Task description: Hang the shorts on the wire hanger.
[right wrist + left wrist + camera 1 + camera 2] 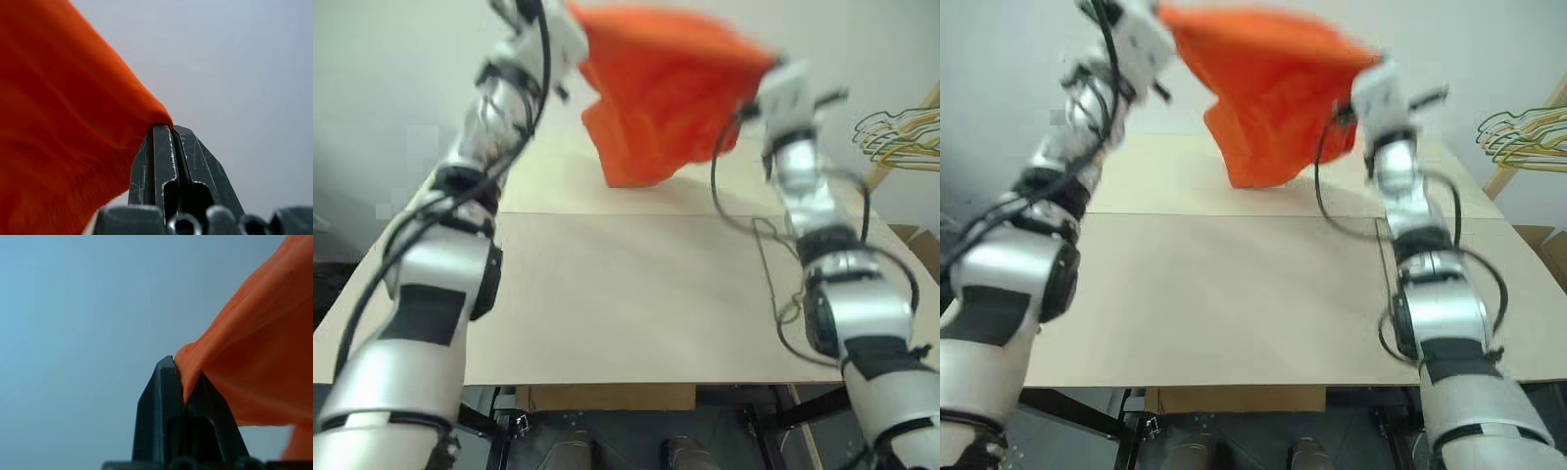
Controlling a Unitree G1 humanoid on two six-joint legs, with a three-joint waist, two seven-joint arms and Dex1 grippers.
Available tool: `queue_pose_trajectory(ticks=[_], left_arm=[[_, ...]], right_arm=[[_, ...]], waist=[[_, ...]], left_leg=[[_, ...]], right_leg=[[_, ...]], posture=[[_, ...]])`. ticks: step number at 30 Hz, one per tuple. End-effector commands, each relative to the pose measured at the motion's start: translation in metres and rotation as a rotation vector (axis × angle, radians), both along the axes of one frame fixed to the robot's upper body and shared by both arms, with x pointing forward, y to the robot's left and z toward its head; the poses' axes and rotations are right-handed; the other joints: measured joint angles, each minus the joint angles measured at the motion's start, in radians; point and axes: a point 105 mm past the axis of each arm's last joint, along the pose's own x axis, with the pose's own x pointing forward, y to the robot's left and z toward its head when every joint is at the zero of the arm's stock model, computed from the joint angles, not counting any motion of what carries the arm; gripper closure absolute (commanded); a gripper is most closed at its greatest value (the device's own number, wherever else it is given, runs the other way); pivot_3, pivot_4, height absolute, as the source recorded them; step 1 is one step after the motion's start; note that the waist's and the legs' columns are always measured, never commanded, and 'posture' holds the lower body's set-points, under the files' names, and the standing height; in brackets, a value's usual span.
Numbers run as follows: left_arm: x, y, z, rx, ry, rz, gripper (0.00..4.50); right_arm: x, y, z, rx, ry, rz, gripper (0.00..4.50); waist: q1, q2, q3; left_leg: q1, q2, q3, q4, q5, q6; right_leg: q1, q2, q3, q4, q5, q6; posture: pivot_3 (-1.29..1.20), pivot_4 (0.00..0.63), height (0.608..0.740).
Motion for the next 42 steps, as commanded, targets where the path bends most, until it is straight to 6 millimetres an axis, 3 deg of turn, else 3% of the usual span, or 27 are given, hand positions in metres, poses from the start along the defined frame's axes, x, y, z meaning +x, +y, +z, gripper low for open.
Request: queue_pose_trajectory(ticks=[1,4,8,10,13,19,23,29,33,37,39,42], left_arm=[[-0.026,-0.021,-0.028,0.067,0.068,-0.272,4.48],[-0.05,-0.018,-0.063,0.134,0.181,-0.42,4.48],[-0.099,0.001,-0.105,0.286,0.465,-0.611,4.48],[-0.116,0.008,-0.115,0.343,0.581,-0.649,4.48],[-0.156,0.028,-0.14,0.485,0.903,-0.69,4.48],[-0.205,0.042,-0.168,0.637,1.095,-0.717,4.48],[-0.224,0.042,-0.178,0.652,1.165,-0.719,4.48],[-0.225,0.036,-0.19,0.649,1.17,-0.658,4.48],[-0.223,0.036,-0.189,0.638,1.16,-0.668,3.51],[-0.226,0.045,-0.18,0.641,1.171,-0.719,2.39],[-0.226,0.047,-0.168,0.564,1.193,-0.753,1.8],[-0.213,0.044,-0.13,0.286,1.183,-0.8,0.94]], right_arm=[[-0.026,0.004,-0.012,-0.196,-0.016,0.15,4.5],[-0.045,0.005,-0.047,-0.28,0.093,0.258,4.5],[-0.078,0.015,-0.091,-0.504,0.243,0.436,4.5],[-0.084,0.017,-0.1,-0.553,0.284,0.468,4.5],[-0.094,0.018,-0.122,-0.731,0.363,0.512,4.5],[-0.106,0.014,-0.144,-0.873,0.416,0.52,4.5],[-0.115,0.011,-0.149,-0.903,0.422,0.519,4.5],[-0.132,0.008,-0.153,-0.912,0.456,0.524,4.5],[-0.158,0.008,-0.159,-0.898,0.551,0.592,3.41],[-0.175,0.004,-0.15,-0.824,0.602,0.59,2.19],[-0.177,0.0,-0.142,-0.739,0.626,0.559,1.57],[-0.169,-0.018,-0.12,-0.412,0.709,0.409,0.64]], waist=[[-0.006,0.001,0.001],[-0.029,0.002,0.001],[-0.075,0.002,0.001],[-0.089,0.002,0.001],[-0.104,0.002,0.001],[-0.104,0.002,0.002],[-0.094,0.002,0.002],[-0.086,0.001,0.002],[-0.082,0.001,0.002],[-0.085,0.001,0.002],[-0.088,0.001,0.002],[-0.084,0.0,0.002]], left_leg=[[-0.001,0.0,0.0,0.0,0.0,0.0],[0.0,0.0,-0.001,0.0,0.0,0.0],[0.006,0.002,-0.002,0.001,-0.004,0.007],[0.011,0.003,-0.003,0.002,-0.005,0.01],[0.023,0.003,-0.002,0.005,-0.005,0.011],[0.044,0.005,-0.002,0.005,0.003,0.015],[0.05,0.007,-0.006,0.005,-0.001,0.008],[0.049,0.006,-0.005,0.004,0.002,0.015],[0.049,0.006,-0.005,0.003,0.002,0.015],[0.05,0.006,-0.005,0.003,0.002,0.015],[0.05,0.007,-0.005,0.003,0.002,0.015],[0.05,0.008,-0.005,0.003,-0.001,0.009]], right_leg=[[-0.001,0.0,0.0,-0.001,0.001,0.0],[0.0,0.001,0.001,0.0,0.001,0.0],[0.004,0.002,0.003,0.002,0.001,0.0],[0.007,0.003,0.005,0.006,0.001,0.0],[0.017,0.002,0.007,0.007,0.0,-0.001],[0.034,0.001,0.007,0.011,-0.008,-0.005],[0.038,0.0,0.007,0.012,-0.009,-0.005],[0.037,0.0,0.008,0.013,-0.011,-0.006],[0.037,0.0,0.008,0.013,-0.012,-0.006],[0.037,0.0,0.008,0.013,-0.012,-0.006],[0.037,0.0,0.008,0.014,-0.012,-0.006],[0.036,0.0,0.008,0.015,-0.012,-0.006]], posture=[[0.1,0.0,0.74],[0.1,0.0,0.74],[0.09,0.0,0.74],[0.09,0.0,0.74],[0.08,0.0,0.74],[0.08,0.0,0.74],[0.06,0.0,0.74],[0.05,0.0,0.74],[0.05,0.0,0.74],[0.05,0.0,0.74],[0.05,0.0,0.74],[0.06,0.0,0.74]])
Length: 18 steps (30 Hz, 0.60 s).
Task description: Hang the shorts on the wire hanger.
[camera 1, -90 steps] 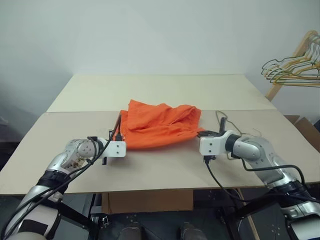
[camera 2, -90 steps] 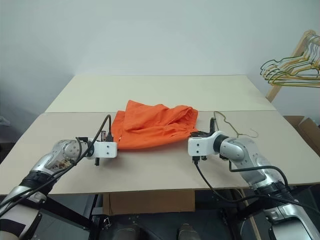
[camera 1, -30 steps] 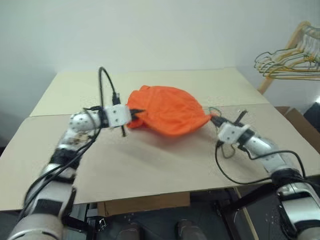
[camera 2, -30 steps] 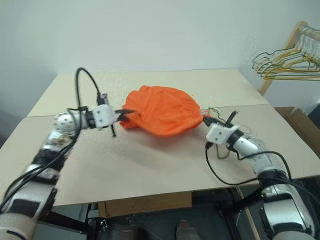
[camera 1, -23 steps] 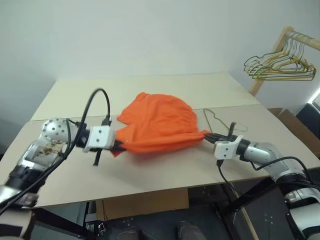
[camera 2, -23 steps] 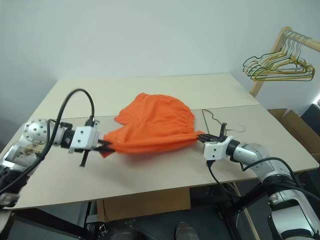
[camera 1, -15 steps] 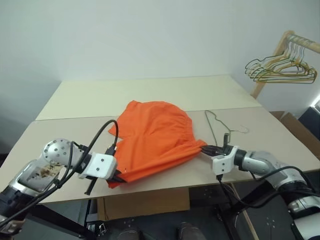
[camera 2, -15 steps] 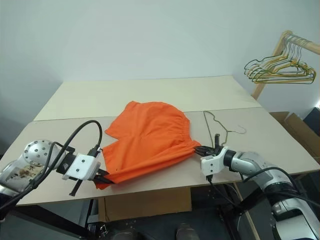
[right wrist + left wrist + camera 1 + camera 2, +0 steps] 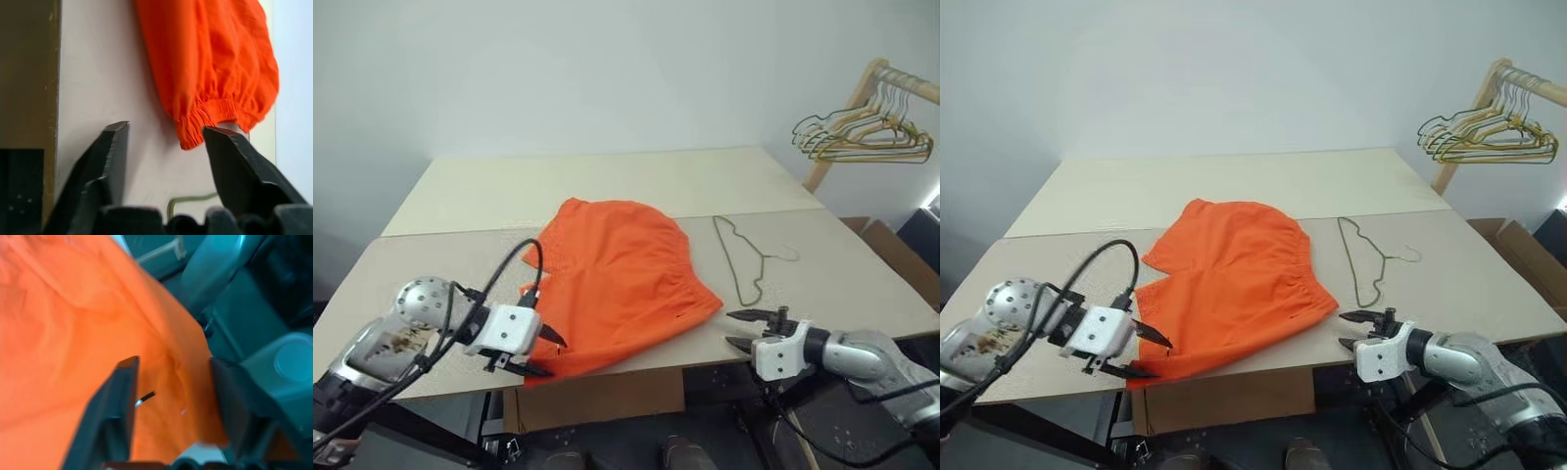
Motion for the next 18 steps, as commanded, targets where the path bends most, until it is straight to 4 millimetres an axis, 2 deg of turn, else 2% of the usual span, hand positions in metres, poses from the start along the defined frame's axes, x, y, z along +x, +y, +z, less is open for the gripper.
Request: queue_pose_trajectory(ticks=[1,2,6,10,15,18], left_arm=[[0.023,-0.003,0.051,-0.228,-0.02,0.135,0.59],[0.031,-0.007,0.058,-0.283,-0.032,0.172,0.28],[0.047,-0.024,0.072,-0.401,0.007,0.237,0.28],[0.057,-0.049,0.077,-0.473,0.005,0.253,0.28],[0.065,-0.066,0.081,-0.533,0.0,0.271,0.28],[0.064,-0.067,0.08,-0.541,-0.002,0.277,0.28]], right_arm=[[0.022,-0.021,0.047,0.257,0.018,-0.315,0.28],[0.03,-0.03,0.051,0.316,0.049,-0.432,0.0],[0.049,-0.043,0.051,0.43,0.191,-0.711,0.0],[0.073,-0.056,0.033,0.447,0.334,-0.977,0.0],[0.098,-0.072,0.012,0.489,0.442,-1.198,0.0],[0.101,-0.074,-0.001,0.473,0.516,-1.243,0.0]], waist=[[0.004,-0.001,0.0],[0.009,-0.001,0.0],[0.012,-0.001,0.0],[0.012,-0.002,0.0],[0.012,-0.002,-0.001],[0.01,-0.002,-0.001]], left_leg=[[0.001,0.0,0.0,0.0,0.0,0.0],[0.001,0.0,0.0,0.0,0.0,0.0],[0.001,-0.001,-0.001,0.001,0.0,0.0],[-0.002,-0.003,0.0,0.001,0.002,0.003],[-0.015,-0.005,0.0,0.001,0.004,0.005],[-0.018,-0.006,0.001,0.001,0.004,0.005]], right_leg=[[0.0,0.0,0.0,0.001,0.0,0.0],[0.0,0.0,0.0,0.001,0.0,0.0],[0.0,0.0,0.0,0.001,0.0,0.001],[-0.004,0.002,0.0,0.003,0.0,0.0],[-0.016,0.003,0.001,0.005,0.001,-0.002],[-0.018,0.003,0.0,0.005,0.006,-0.005]], posture=[[0.06,0.0,0.74],[0.05,0.0,0.74],[0.05,0.0,0.74],[0.03,0.0,0.74],[0.03,0.0,0.74],[0.04,0.0,0.74]])
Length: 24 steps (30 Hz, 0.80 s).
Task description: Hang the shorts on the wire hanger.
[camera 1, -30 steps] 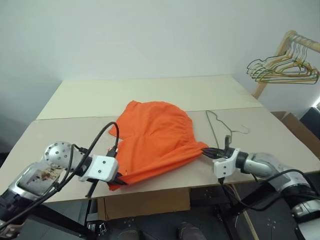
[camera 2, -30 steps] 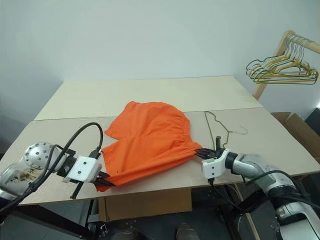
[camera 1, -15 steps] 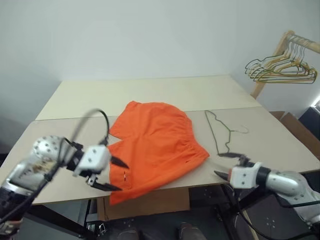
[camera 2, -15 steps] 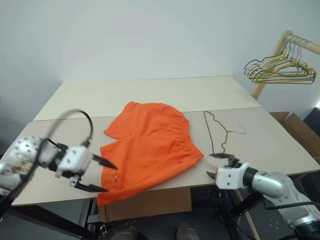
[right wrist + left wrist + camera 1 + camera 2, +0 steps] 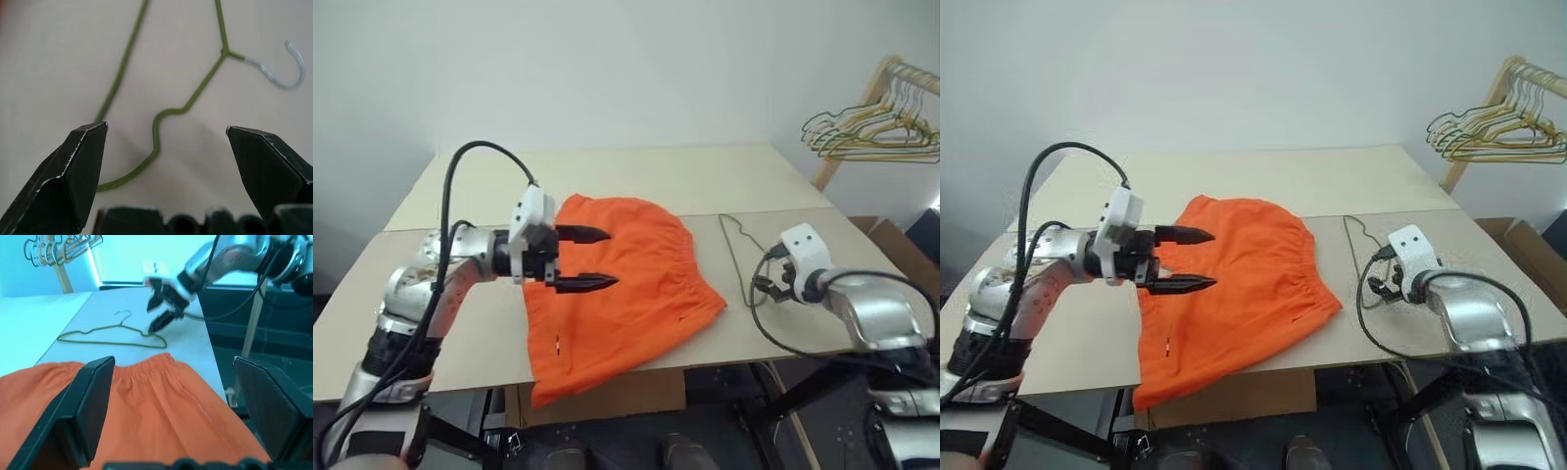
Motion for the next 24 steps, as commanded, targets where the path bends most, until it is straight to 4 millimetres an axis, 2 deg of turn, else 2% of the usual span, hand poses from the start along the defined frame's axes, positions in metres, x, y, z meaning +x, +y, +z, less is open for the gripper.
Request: queue_pose_trajectory(ticks=[1,2,6,12,16,17,21,24], left_arm=[[-0.001,0.0,0.009,-0.001,-0.042,0.011,0.28],[-0.002,0.001,0.008,0.001,-0.044,0.014,0.28],[-0.002,0.004,0.007,0.004,-0.047,0.042,0.24],[-0.003,0.006,0.007,0.001,-0.039,0.042,0.24],[-0.002,0.005,0.008,-0.001,-0.037,0.031,0.24],[-0.002,0.004,0.008,-0.004,-0.036,0.027,0.24],[0.0,0.002,0.011,-0.013,-0.041,0.012,0.24],[0.003,0.0,0.013,-0.019,-0.053,0.006,0.24]], right_arm=[[0.002,-0.008,-0.005,0.005,0.06,-0.051,0.0],[0.002,-0.009,-0.009,0.015,0.085,-0.064,0.0],[0.0,-0.008,-0.016,0.064,0.138,-0.095,0.83],[0.001,-0.007,-0.017,0.148,0.155,-0.134,2.89],[0.002,-0.01,-0.014,0.143,0.137,-0.163,4.25],[0.003,-0.011,-0.012,0.138,0.127,-0.169,4.47],[0.01,-0.016,0.008,0.057,0.012,-0.172,4.47],[0.018,-0.023,0.035,-0.071,-0.164,-0.16,4.47]], waist=[[-0.001,0.0,0.0],[-0.001,0.0,0.0],[-0.003,0.0,0.0],[0.002,0.0,0.0],[0.006,0.0,0.0],[0.006,0.0,0.0],[0.006,0.0,0.0],[0.006,0.0,0.0]], left_leg=[[-0.001,0.0,0.0,0.0,0.0,0.0],[-0.001,0.0,0.0,0.0,-0.001,0.0],[-0.001,0.0,-0.003,0.0,-0.001,0.001],[0.0,0.0,-0.004,0.002,-0.001,0.0],[0.0,0.0,-0.004,0.003,-0.001,0.0],[0.0,0.0,-0.004,0.003,-0.001,0.0],[-0.001,0.0,-0.004,0.003,-0.001,0.0],[-0.001,0.0,-0.004,0.003,-0.001,0.0]], right_leg=[[0.0,0.0,0.0,0.0,0.0,0.001],[0.0,0.0,-0.001,-0.001,0.001,0.003],[0.0,0.0,-0.001,-0.002,0.001,0.003],[0.002,0.0,-0.001,-0.001,-0.003,0.009],[0.002,0.0,-0.001,0.0,-0.006,0.005],[0.002,0.0,-0.001,0.0,-0.006,0.005],[0.001,0.0,-0.001,0.0,-0.006,0.006],[0.001,0.0,0.0,0.0,-0.006,0.006]], posture=[[0.05,0.0,0.74],[0.05,0.0,0.74],[0.07,0.0,0.74],[0.07,0.0,0.74],[0.06,0.0,0.74],[0.06,0.0,0.74],[0.05,0.0,0.74],[0.04,0.0,0.74]])
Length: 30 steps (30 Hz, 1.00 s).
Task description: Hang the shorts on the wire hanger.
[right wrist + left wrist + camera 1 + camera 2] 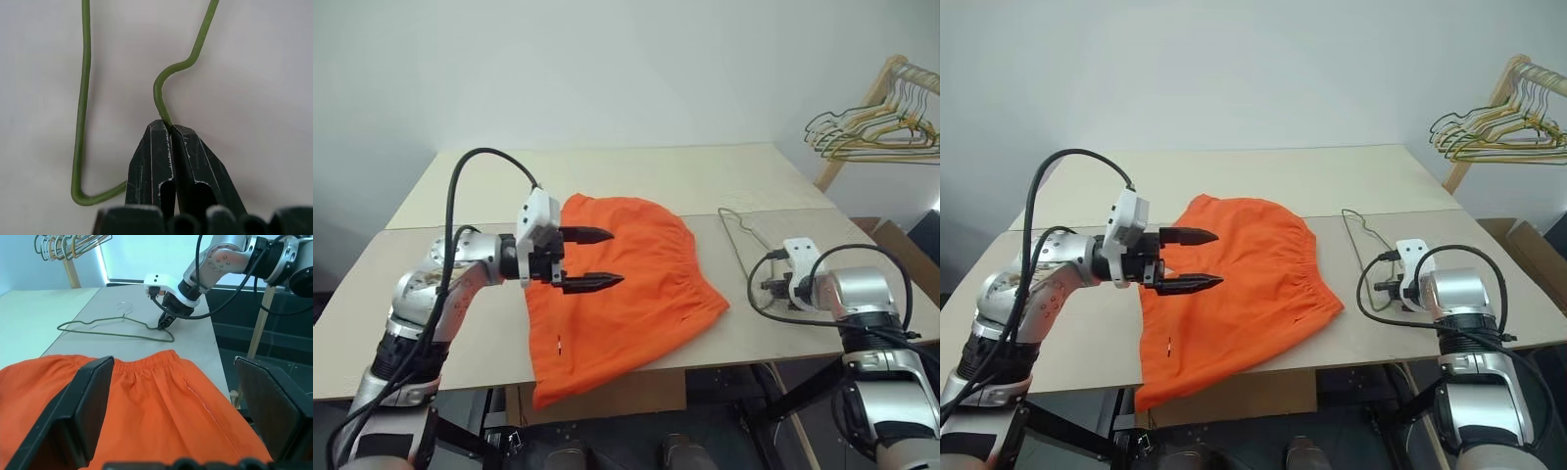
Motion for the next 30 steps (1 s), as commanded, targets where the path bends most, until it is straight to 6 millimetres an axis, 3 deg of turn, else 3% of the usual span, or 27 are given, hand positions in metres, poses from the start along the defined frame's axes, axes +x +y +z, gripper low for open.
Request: queue_pose_trajectory(ticks=[1,4,6,9,13,16,21,30], left_arm=[[0.005,-0.002,0.016,-0.024,-0.072,-0.015,0.24],[0.014,-0.006,0.022,-0.041,-0.096,-0.005,0.24],[0.022,-0.009,0.027,-0.06,-0.11,0.01,0.24],[0.031,-0.011,0.034,-0.071,-0.127,0.028,0.24],[0.043,-0.013,0.04,-0.068,-0.135,0.038,0.24],[0.05,-0.015,0.043,-0.041,-0.129,0.037,0.24],[0.057,-0.021,0.031,0.041,-0.105,0.015,0.24],[0.06,-0.025,-0.017,0.275,-0.069,-0.05,0.24]], right_arm=[[0.018,-0.012,0.061,-0.233,-0.327,0.033,4.47],[0.02,-0.006,0.101,-0.449,-0.57,0.141,4.47],[0.014,0.007,0.123,-0.703,-0.727,0.331,4.47],[0.003,0.028,0.134,-0.956,-0.852,0.584,4.47],[-0.013,0.049,0.132,-1.2,-0.943,0.909,4.47],[-0.023,0.059,0.131,-1.287,-0.995,1.08,4.47],[-0.027,0.072,0.142,-1.285,-1.092,1.153,4.47],[-0.027,0.083,0.157,-1.309,-1.122,1.217,4.47]], waist=[[0.0,0.0,0.0],[0.0,0.001,0.0],[0.003,0.001,0.0],[-0.001,0.001,0.0],[-0.021,0.001,0.001],[-0.032,0.0,0.001],[-0.042,0.0,0.001],[-0.048,0.0,0.001]], left_leg=[[0.0,0.0,0.0,0.0,0.0,0.0],[-0.001,0.0,0.001,0.0,0.0,0.0],[-0.002,-0.001,0.001,0.0,0.0,0.0],[-0.002,-0.002,0.004,0.0,0.0,0.0],[-0.001,-0.002,0.005,0.0,0.0,0.0],[0.0,-0.002,0.004,0.0,0.0,0.0],[0.0,-0.002,0.003,0.0,0.0,0.0],[0.0,-0.002,0.0,0.0,0.0,0.0]], right_leg=[[0.0,0.0,0.0,0.0,0.0,0.0],[-0.001,0.0,0.0,0.0,0.0,0.001],[-0.001,0.0,0.0,0.0,0.0,0.002],[-0.001,-0.001,0.0,-0.002,-0.002,0.001],[0.0,-0.001,0.0,-0.002,-0.002,0.001],[0.0,-0.001,0.001,-0.002,-0.002,0.001],[0.001,-0.001,0.002,-0.001,-0.002,0.001],[0.001,-0.001,0.002,-0.001,-0.002,0.001]], posture=[[0.04,0.0,0.74],[0.04,0.0,0.74],[0.03,0.0,0.74],[0.02,0.0,0.74],[0.01,0.0,0.74],[0.01,0.0,0.74],[0.0,0.0,0.74],[-0.01,0.0,0.74]])
